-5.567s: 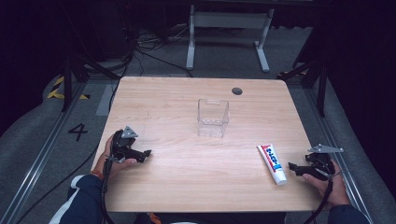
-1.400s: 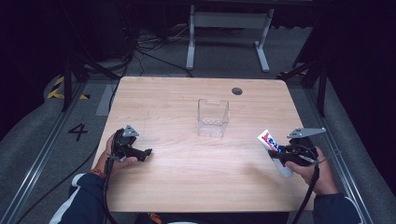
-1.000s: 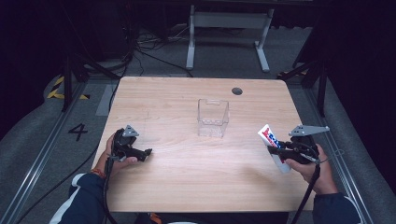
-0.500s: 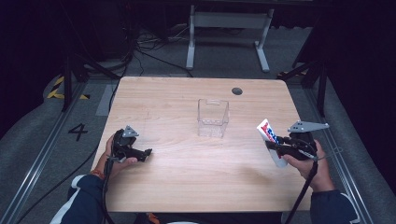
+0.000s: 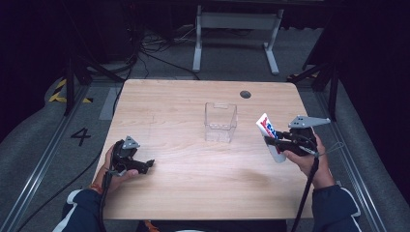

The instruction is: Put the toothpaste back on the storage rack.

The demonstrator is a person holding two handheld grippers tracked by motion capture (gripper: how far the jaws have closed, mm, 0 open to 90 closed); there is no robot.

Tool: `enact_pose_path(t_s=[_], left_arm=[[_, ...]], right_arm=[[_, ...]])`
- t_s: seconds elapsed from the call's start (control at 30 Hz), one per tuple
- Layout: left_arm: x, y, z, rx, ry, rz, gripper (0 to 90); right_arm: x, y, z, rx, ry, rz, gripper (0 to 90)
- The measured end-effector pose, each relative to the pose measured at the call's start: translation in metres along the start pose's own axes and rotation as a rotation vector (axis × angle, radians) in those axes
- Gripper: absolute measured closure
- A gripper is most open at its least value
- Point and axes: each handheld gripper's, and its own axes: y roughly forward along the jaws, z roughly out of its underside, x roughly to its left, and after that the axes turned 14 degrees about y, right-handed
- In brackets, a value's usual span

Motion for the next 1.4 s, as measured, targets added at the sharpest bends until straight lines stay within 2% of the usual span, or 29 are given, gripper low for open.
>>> enact_pose_path(t_s=[0.07,0.37,0.47,0.57,0.7,1.4], left_arm=[[-0.002,-0.002,0.002,0.002,-0.014,-0.002,0.6],[-0.005,-0.006,0.007,0.002,-0.026,-0.001,0.6],[-0.004,-0.007,0.007,0.006,-0.011,-0.015,0.6],[-0.006,-0.008,0.008,0.007,-0.026,-0.007,0.6],[-0.005,-0.008,0.008,0.003,-0.014,-0.016,0.6],[-0.004,-0.008,0.008,-0.003,-0.013,-0.006,0.6]], right_arm=[[0.001,0.004,-0.005,-0.009,-0.003,-0.01,66.3],[0.004,0.015,-0.021,-0.04,-0.026,-0.039,66.1],[0.006,0.019,-0.029,-0.064,-0.036,-0.056,66.3],[0.008,0.02,-0.034,-0.073,-0.044,-0.071,66.3],[0.014,0.024,-0.044,-0.099,-0.054,-0.09,66.1],[0.029,0.049,-0.071,-0.139,-0.071,-0.157,65.3]])
